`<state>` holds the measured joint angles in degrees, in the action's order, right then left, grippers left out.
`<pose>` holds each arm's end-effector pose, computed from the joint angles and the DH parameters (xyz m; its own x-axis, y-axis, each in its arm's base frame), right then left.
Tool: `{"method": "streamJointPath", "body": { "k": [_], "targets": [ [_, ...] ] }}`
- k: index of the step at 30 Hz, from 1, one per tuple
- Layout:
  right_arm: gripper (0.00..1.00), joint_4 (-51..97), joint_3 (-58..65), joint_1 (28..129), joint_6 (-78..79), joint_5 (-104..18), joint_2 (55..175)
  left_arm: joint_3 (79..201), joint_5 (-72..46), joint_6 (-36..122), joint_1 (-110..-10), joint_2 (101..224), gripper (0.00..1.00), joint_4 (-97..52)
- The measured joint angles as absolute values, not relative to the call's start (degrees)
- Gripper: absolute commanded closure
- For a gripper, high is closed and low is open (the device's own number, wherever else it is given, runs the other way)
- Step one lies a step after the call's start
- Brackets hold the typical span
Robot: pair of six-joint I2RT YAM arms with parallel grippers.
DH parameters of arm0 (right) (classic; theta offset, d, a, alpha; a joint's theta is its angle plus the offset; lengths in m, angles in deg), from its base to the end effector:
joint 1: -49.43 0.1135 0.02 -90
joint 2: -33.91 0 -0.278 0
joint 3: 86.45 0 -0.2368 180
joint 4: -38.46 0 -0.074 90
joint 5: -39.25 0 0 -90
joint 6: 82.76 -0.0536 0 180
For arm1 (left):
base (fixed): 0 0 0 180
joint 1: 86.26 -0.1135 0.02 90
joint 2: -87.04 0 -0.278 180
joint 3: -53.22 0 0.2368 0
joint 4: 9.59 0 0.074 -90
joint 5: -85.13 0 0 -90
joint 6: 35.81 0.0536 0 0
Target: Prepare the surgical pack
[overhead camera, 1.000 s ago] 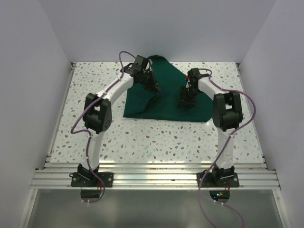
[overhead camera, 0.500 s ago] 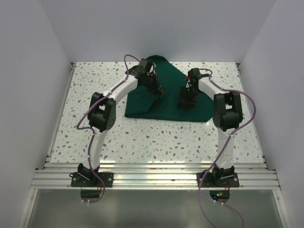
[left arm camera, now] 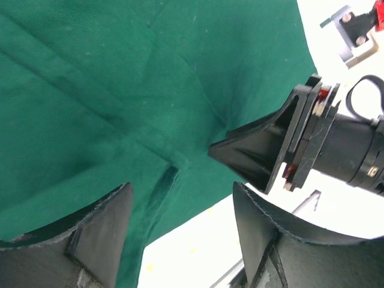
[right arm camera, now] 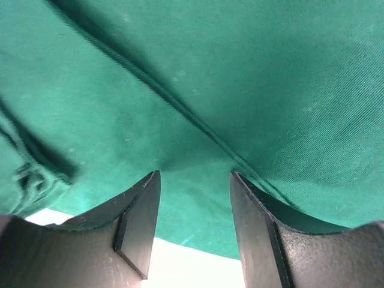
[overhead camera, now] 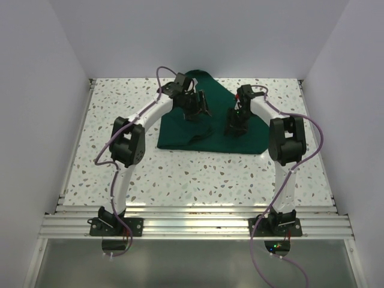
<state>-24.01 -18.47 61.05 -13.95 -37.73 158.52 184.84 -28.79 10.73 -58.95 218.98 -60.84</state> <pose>0.4301 0.1008 0.1687 -0.9739 0.1593 -0.1617 0.1061 0.9492 0.2961 0.4512 -0.2575 0.2226 -0.9477 -0.2183 -0.2327 -0.0118 0.7528 -0.6581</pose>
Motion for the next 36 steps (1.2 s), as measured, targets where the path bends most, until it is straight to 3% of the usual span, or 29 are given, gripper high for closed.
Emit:
{"method": "streamJointPath", "body": {
  "k": [3, 7, 10, 14, 15, 18, 20, 24, 27, 30, 36],
  "targets": [
    [0.47, -24.77, -20.57, 61.05, -13.66, -37.73, 158.50, 183.57, -27.15, 12.96, -59.91, 215.81, 0.42, -61.69],
    [0.47, -23.66, -21.51, 61.09, -14.01, -36.16, 157.32, 174.89, -25.99, 15.30, -63.52, 205.91, 0.76, -60.32],
    [0.48, -21.05, -20.31, 61.29, -15.28, -32.44, 154.77, 166.11, -26.39, 16.41, -66.82, 198.24, 0.88, -57.45],
    [0.39, -17.23, -18.67, 62.07, -17.40, -25.49, 151.44, 157.32, -28.97, 16.52, -67.91, 194.87, 0.90, -53.26],
    [0.30, -15.83, -17.88, 62.25, -17.97, -23.90, 150.68, 155.97, -29.45, 16.56, -67.56, 195.20, 0.90, -52.80],
    [0.22, -13.10, -16.37, 62.64, -20.26, -18.98, 149.96, 153.45, -30.58, 16.81, -66.51, 196.51, 0.90, -52.47],
    [0.21, -11.37, -15.33, 62.75, -21.90, -16.44, 150.11, 153.10, -31.31, 16.89, -66.07, 197.15, 0.90, -52.25],
    [0.25, -8.88, -13.01, 62.75, -25.20, -13.56, 150.50, 153.10, -32.84, 16.94, -65.94, 197.87, 0.90, -50.04],
    [0.34, -8.01, -12.48, 62.75, -26.43, -13.21, 151.25, 153.10, -33.82, 16.91, -65.86, 198.68, 0.90, -48.54],
    [0.50, -6.74, -12.20, 62.75, -27.26, -12.18, 151.77, 152.84, -34.54, 16.91, -65.70, 199.68, 0.90, -47.51],
    [0.53, -5.82, -11.74, 62.75, -28.18, -12.18, 151.97, 147.79, -35.65, 16.87, -65.00, 199.84, 0.92, -45.65]
  ]
}}
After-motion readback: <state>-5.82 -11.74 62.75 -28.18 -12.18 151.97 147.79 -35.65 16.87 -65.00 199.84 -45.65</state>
